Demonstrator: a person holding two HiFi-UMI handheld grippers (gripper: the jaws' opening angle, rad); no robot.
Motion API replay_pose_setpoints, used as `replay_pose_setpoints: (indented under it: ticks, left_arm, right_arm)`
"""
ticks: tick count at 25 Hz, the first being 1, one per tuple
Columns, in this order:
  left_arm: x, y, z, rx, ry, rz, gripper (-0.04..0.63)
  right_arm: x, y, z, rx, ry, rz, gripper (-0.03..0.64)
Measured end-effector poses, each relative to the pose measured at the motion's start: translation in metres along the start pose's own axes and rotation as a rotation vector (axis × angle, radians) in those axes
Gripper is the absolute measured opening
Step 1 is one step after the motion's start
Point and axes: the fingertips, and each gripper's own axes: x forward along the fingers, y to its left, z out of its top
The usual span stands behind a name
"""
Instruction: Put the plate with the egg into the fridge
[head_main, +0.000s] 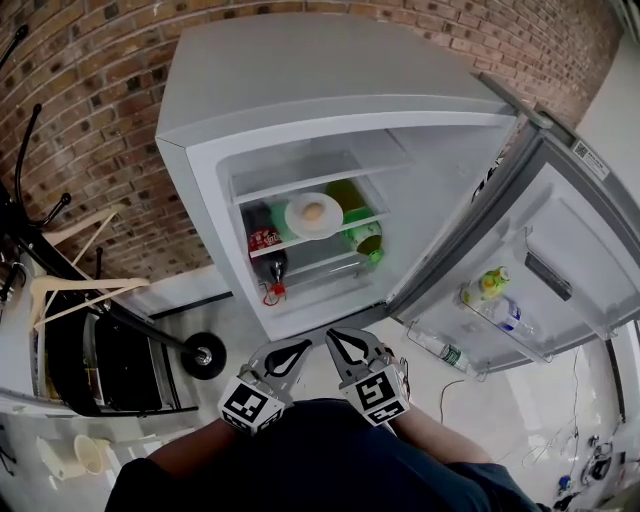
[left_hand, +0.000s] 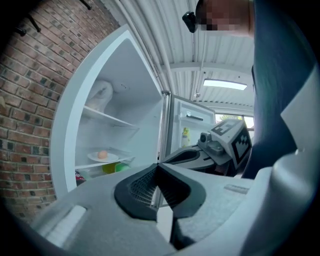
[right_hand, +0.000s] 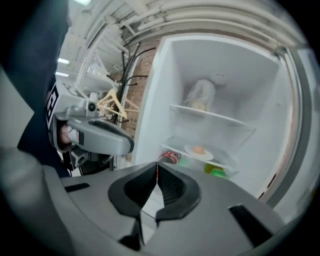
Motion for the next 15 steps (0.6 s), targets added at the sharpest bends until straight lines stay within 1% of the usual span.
replay_pose_setpoints:
  ticks: [2, 3, 5, 11, 15]
  left_arm:
    - [0.002, -0.002, -0.001, 0.000, 0.004, -0.010, 0.005]
    - [0.003, -0.003, -0.002, -0.001, 0.005, -0.015, 0.005]
    - [0.005, -0.006, -0.002, -0.001, 0.004, -0.028, 0.005]
    - [0.010, -0.013, -0.003, -0.011, 0.004, -0.046, 0.005]
    - [0.011, -0.014, -0.004, -0.006, 0.009, -0.048, 0.005]
  right_arm:
    - [-0.001, -0.001, -0.007, 0.158, -0.014, 0.030, 0.014]
    - [0.000, 0.000, -0.011, 0.217, -0.013, 0.045, 0.014]
    - [0.000, 0.004, -0.021, 0.283, -0.001, 0.068, 0.014]
    - [-0.003, 0.015, -0.026, 0.272, -0.007, 0.096, 0.011]
    - [-0.006, 0.013, -0.028, 0.300, -0.020, 0.097, 0.011]
